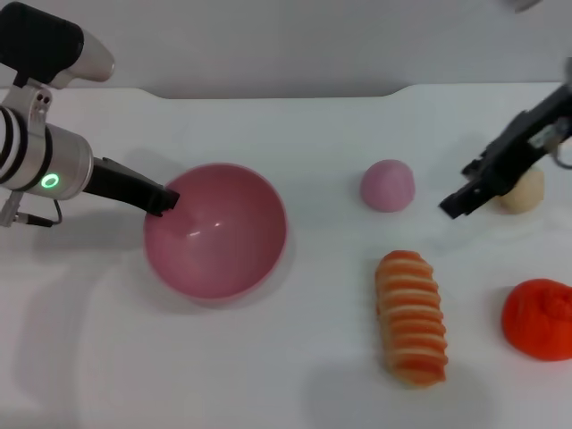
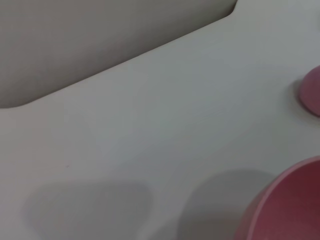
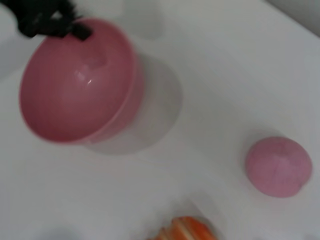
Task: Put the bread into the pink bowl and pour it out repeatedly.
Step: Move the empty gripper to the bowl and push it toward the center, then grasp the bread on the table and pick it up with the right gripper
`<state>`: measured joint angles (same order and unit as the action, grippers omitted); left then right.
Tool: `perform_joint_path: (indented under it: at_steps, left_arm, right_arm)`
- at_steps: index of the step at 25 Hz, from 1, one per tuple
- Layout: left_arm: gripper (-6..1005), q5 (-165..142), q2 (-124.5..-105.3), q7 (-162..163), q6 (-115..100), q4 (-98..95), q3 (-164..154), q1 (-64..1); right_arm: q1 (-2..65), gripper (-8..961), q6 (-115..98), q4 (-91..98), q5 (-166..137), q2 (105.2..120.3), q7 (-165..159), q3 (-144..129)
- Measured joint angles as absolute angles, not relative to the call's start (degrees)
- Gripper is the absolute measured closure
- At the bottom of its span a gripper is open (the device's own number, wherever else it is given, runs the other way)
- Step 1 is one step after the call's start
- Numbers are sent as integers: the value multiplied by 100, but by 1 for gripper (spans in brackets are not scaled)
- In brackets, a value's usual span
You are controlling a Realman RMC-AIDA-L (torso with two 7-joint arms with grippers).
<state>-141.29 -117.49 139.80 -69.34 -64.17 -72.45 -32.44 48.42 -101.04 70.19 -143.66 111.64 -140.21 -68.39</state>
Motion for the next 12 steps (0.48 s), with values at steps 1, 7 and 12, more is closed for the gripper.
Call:
perform_joint_path:
  at_steps: [1,7,12]
  left_arm:
    - [953,-14127,-11749,13980,-6934,-6416,-7253,-3243]
    - [953,-14116,-11771,13915,-6890,-6385,-7271,-3237]
    - [953,-14089,-11776,13904,-6875,-6382,-7277,-3203]
  right_arm:
    - [4918,371,-10120,7050,-14510,11255,-14023,-6962]
    - [5007,378,-9980,7076,-15157,11882,-13906,-7594]
    - [4973,384,-9718,6580,-14768,11903,-14055,-8138]
